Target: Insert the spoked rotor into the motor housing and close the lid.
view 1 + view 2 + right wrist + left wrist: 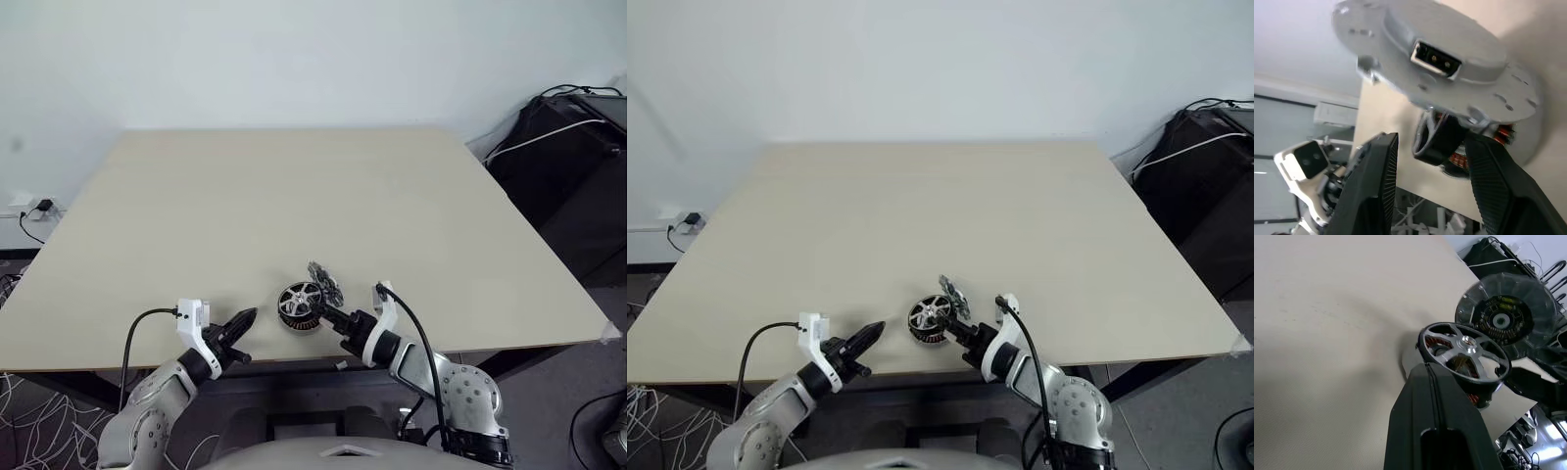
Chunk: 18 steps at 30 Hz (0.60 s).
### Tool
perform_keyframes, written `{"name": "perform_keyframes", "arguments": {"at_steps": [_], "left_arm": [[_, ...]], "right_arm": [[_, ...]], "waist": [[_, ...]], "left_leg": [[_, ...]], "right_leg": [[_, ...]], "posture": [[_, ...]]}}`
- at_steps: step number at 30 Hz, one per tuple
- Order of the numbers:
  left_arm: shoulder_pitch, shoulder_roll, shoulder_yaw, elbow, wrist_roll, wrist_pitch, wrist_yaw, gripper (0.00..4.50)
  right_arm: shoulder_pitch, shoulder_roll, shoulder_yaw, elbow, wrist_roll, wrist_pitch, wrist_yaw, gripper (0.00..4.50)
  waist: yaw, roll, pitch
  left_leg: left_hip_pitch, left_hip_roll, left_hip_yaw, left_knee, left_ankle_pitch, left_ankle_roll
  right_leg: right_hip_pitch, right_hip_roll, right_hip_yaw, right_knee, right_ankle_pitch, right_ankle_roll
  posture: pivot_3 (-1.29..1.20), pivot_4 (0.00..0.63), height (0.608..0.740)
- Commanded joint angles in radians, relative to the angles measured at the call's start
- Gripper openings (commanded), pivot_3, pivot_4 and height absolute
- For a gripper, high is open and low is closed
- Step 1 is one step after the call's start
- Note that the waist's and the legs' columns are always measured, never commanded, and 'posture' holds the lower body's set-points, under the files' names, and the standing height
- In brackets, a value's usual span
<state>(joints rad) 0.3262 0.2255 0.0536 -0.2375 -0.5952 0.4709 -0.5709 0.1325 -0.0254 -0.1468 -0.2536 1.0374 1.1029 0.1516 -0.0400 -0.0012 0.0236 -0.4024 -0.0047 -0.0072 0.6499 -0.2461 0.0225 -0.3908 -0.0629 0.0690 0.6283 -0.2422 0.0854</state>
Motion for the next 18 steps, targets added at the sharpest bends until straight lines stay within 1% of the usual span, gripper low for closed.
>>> {"name": "perform_keyframes", "arguments": {"at_steps": [1,5,9,12,14,17,18], "left_arm": [[-0.02,-0.005,-0.004,-0.007,-0.009,-0.011,-0.015,0.0],[-0.024,-0.005,-0.004,-0.003,-0.009,-0.012,-0.015,0.0],[-0.026,-0.006,-0.004,-0.002,-0.009,-0.013,-0.015,0.0],[-0.025,-0.005,-0.002,-0.002,-0.009,-0.014,-0.015,0.0],[-0.023,-0.005,0.0,-0.003,-0.01,-0.015,-0.016,0.0],[-0.021,-0.004,0.002,-0.004,-0.01,-0.015,-0.016,0.0],[-0.021,-0.003,0.002,-0.004,-0.009,-0.016,-0.016,0.0]], "right_arm": [[-0.005,-0.012,-0.008,-0.037,0.018,-0.004,-0.003,2.29],[-0.003,-0.036,0.02,-0.035,-0.021,-0.014,-0.007,2.29],[0.0,-0.05,0.021,-0.044,-0.02,-0.021,0.007,2.29],[0.011,-0.092,0.048,-0.104,-0.021,-0.043,0.078,2.29],[0.01,-0.144,0.105,-0.183,-0.06,-0.082,0.146,2.29],[-0.002,-0.221,0.214,-0.249,-0.195,-0.182,0.197,1.65],[-0.007,-0.235,0.245,-0.253,-0.247,-0.222,0.2,1.33]], "waist": [[0.0,0.0,0.0],[0.0,0.0,0.0],[0.0,0.0,0.0],[0.0,0.0,0.0],[0.0,0.0,0.0],[0.0,-0.001,-0.001],[0.0,-0.001,-0.001]], "left_leg": [[0.0,0.0,0.0,0.0,0.0,0.0],[0.0,0.0,0.0,0.0,0.0,0.0],[0.0,0.0,0.0,0.0,0.0,0.0],[0.0,0.0,0.0,0.0,0.0,0.001],[0.0,0.0,0.0,0.0,0.002,0.003],[0.0,0.0,0.0,0.0,0.002,0.003],[0.0,0.001,0.0,0.0,0.002,0.003]], "right_leg": [[0.0,0.0,0.0,0.0,0.0,0.0],[0.0,0.0,0.0,0.0,0.0,0.001],[0.0,0.0,0.0,0.0,0.0,0.0],[0.0,0.0,0.0,0.0,-0.001,0.001],[0.0,0.0,0.0,0.0,-0.001,0.002],[0.0,0.0,0.0,0.0,-0.002,0.004],[0.0,0.001,0.0,0.0,-0.002,0.004]], "posture": [[0.0,0.0,0.74],[0.0,0.0,0.74],[0.0,0.0,0.74],[0.0,0.0,0.74],[0.0,0.0,0.74],[0.0,0.0,0.74],[0.0,0.0,0.74]]}}
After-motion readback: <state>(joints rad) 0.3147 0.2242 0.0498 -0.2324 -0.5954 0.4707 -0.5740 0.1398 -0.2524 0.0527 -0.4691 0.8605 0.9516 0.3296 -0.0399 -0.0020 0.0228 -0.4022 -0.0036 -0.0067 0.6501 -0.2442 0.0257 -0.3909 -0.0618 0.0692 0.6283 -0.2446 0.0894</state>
